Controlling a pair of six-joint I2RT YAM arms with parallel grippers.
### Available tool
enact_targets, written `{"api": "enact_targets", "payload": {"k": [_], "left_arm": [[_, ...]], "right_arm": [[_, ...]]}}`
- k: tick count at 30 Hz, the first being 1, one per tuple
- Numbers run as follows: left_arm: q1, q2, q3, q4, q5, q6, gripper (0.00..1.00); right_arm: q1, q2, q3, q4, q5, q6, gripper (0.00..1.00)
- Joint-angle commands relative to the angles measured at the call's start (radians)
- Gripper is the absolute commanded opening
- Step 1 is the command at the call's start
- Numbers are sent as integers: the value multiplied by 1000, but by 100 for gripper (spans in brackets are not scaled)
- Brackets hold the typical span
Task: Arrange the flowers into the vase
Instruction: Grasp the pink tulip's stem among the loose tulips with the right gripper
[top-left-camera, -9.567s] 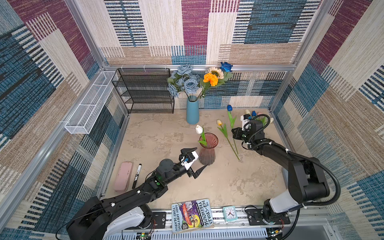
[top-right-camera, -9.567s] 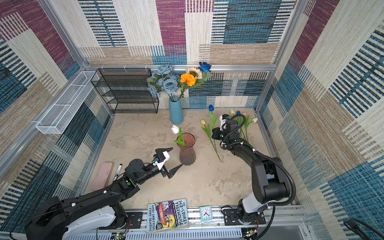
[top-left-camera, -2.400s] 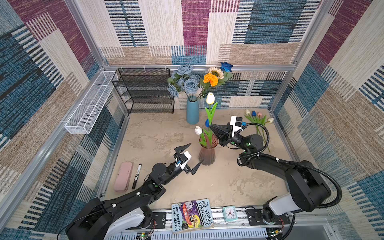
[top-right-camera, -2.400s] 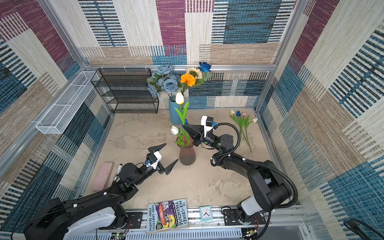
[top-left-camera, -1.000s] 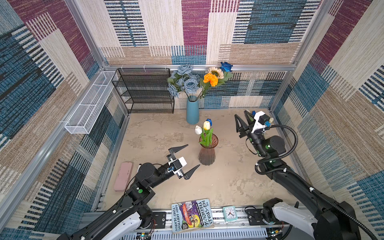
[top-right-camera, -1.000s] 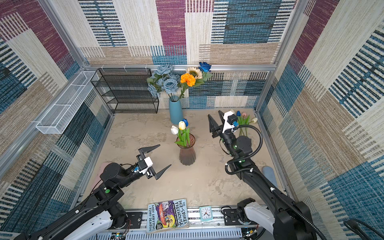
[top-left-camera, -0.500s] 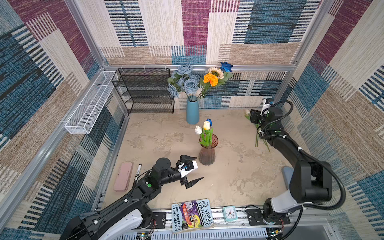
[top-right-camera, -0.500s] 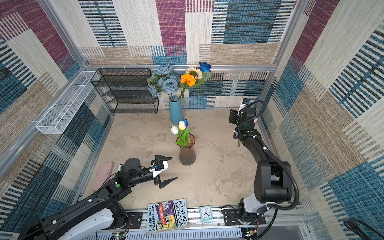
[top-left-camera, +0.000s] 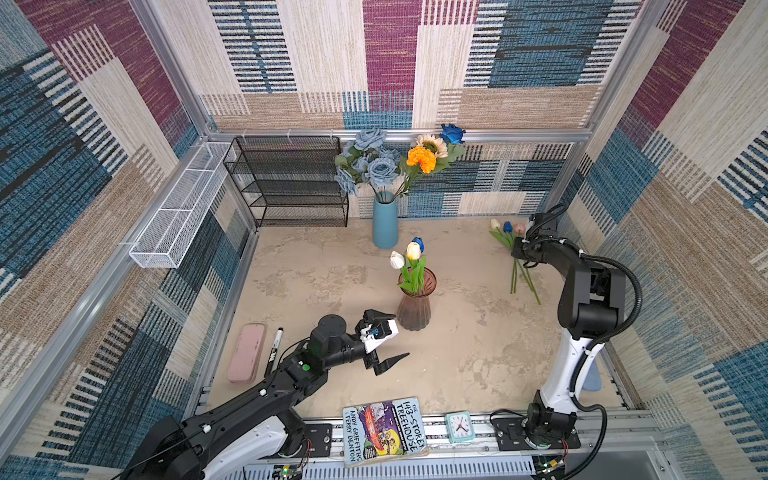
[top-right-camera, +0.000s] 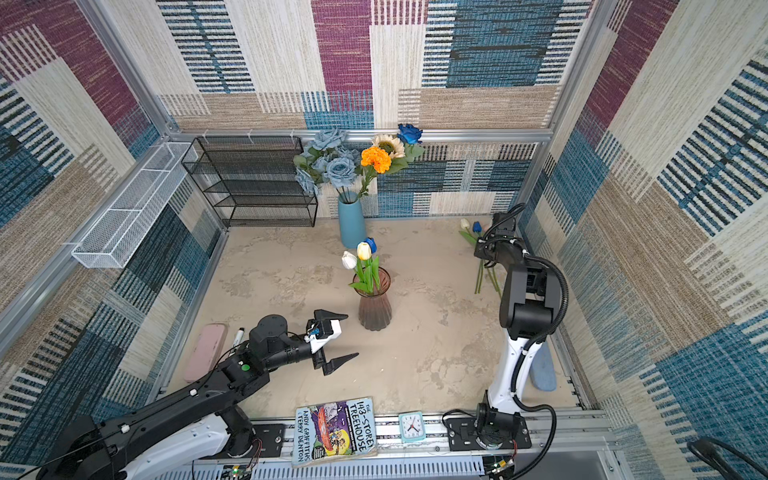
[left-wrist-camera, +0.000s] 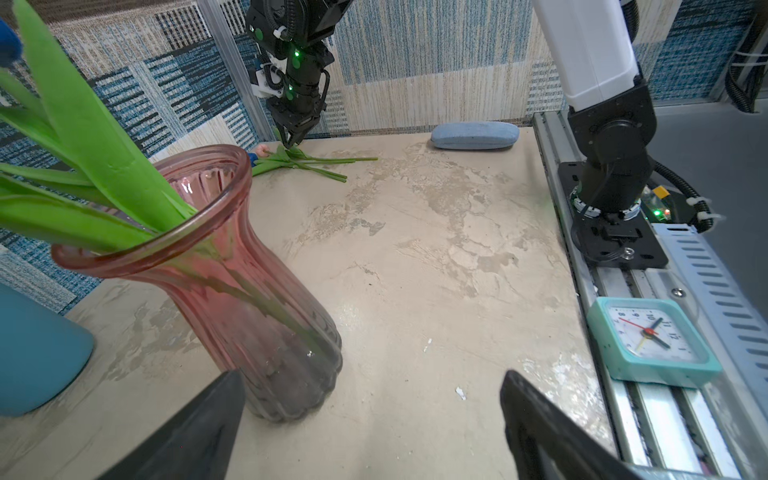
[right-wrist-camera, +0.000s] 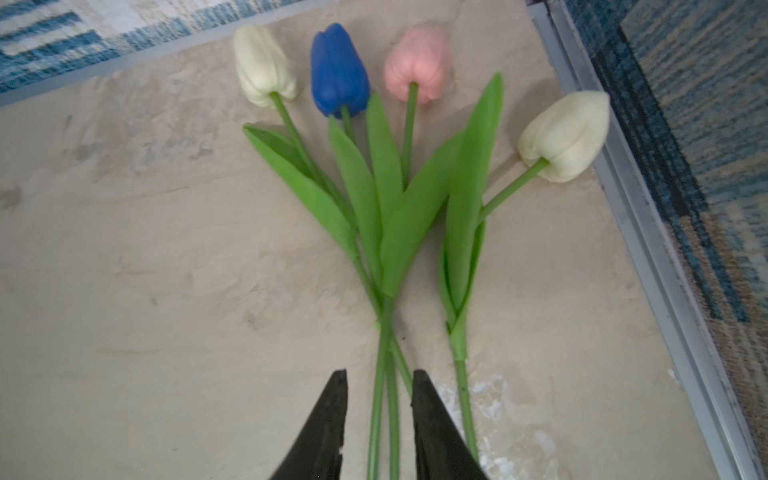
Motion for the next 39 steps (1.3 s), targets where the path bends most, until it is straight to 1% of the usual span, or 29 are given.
{"api": "enact_targets", "payload": {"k": [1, 3, 6, 7, 9, 12, 19, 23, 32, 39], "left_arm": [[0, 12, -4, 61, -16, -9, 98], [0, 18, -2, 63, -16, -6, 98], [0, 28, 7, 53, -17, 1, 98], [0, 29, 8, 50, -20, 4, 99], [0, 34, 8, 50, -26, 6, 98], [0, 38, 5, 63, -27, 5, 99], [0, 46, 1, 69, -29, 0, 99], [0, 50, 2, 73, -30, 0, 99], [0, 74, 13, 81, -30, -8, 99], [0, 70, 15, 76, -33, -13, 99]], "right_arm": [[-27, 24, 27, -34, -2, -29, 31], [-45, 43, 38, -34, -20, -21, 29], [-56, 52, 70, -35, -92, -17, 23], [-56, 47, 65, -28, -128, -13, 23], [-56, 39, 52, -9, -178, 1, 26], [-56, 35, 46, 11, -216, 19, 26], [-53, 75, 61, 0, -192, 29, 26], [-44, 97, 79, -17, -181, 20, 24], [-21, 111, 83, -13, -150, 27, 26], [-4, 156, 125, -37, -128, 34, 21]]}}
